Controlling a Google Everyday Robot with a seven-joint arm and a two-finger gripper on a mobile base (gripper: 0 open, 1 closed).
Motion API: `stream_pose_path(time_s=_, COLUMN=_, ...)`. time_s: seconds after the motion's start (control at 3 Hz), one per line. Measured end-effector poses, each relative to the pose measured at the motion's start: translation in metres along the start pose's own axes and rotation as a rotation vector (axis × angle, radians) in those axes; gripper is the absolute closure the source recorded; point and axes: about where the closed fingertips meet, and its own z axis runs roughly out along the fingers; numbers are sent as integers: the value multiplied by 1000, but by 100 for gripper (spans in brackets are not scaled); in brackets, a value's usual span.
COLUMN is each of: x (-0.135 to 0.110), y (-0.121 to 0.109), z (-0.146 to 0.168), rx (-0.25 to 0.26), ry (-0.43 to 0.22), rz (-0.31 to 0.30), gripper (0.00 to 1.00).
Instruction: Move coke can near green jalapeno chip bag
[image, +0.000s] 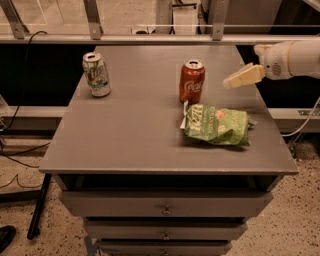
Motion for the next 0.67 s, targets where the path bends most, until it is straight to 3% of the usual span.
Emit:
stream_pose_path(time_s=0.33, x=-12, y=-42, z=-20, rx=116, ry=-63, rz=11, gripper=0)
stream_pose_path(time_s=0.67, x=-15, y=-46, z=-22, rx=127, ry=-71, rz=9, gripper=0)
